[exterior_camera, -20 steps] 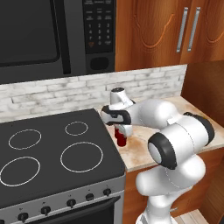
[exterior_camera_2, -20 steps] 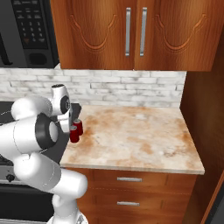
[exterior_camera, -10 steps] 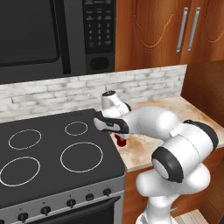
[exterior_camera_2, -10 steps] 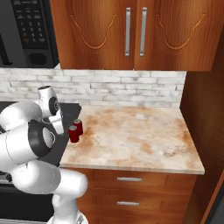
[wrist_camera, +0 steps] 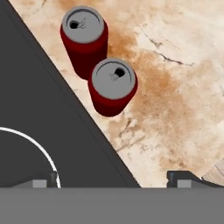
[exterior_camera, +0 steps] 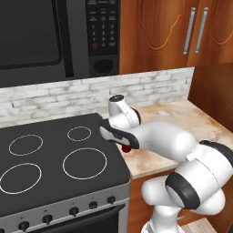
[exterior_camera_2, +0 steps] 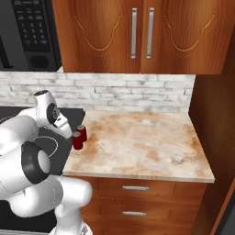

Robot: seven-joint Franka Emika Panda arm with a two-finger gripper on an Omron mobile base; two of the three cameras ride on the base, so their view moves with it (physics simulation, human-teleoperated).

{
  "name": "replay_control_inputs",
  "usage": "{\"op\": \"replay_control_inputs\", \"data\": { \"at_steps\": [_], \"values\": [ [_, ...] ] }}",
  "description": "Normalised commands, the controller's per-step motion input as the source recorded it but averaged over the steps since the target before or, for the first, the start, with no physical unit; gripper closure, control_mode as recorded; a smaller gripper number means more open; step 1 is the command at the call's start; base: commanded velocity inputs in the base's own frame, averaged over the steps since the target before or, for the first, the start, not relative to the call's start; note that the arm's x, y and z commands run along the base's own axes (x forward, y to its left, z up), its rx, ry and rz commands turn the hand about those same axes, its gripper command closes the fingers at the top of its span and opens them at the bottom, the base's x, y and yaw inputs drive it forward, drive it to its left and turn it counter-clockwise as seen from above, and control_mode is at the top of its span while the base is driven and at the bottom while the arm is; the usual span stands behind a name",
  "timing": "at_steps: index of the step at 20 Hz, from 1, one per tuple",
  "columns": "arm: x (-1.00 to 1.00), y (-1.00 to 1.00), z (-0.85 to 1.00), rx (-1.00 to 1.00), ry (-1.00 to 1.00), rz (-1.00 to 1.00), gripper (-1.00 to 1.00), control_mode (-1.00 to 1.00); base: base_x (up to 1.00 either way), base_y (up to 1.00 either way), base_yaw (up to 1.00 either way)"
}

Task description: Four empty soda cans are scattered around the kitchen. Gather all the cans and cluster them next to the stove for recycling.

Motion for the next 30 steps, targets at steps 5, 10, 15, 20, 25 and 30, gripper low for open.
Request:
{"op": "replay_control_inputs", "data": {
  "at_steps": [5, 10, 15, 20, 25, 30],
  "values": [
    [-0.20, -0.17, -0.02, 0.02, 0.00, 0.31, -1.00, -1.00, 0.00, 0.00, 0.00],
    [-0.04, 0.00, -0.02, 0.01, 0.01, 0.01, -1.00, -1.00, 0.00, 0.00, 0.00],
    [-0.50, 0.11, -0.06, 0.01, 0.02, 0.00, -1.00, -1.00, 0.00, 0.00, 0.00],
    [-0.02, 0.00, 0.00, 0.00, 0.00, 0.00, -1.00, 1.00, -0.09, 0.23, 0.00],
    [0.00, 0.00, 0.00, 0.00, 0.00, 0.00, -1.00, 1.00, -0.29, 0.63, -0.02],
    [0.00, 0.00, 0.00, 0.00, 0.00, 0.00, -1.00, 1.00, -0.02, 0.94, -0.08]
  ]
}}
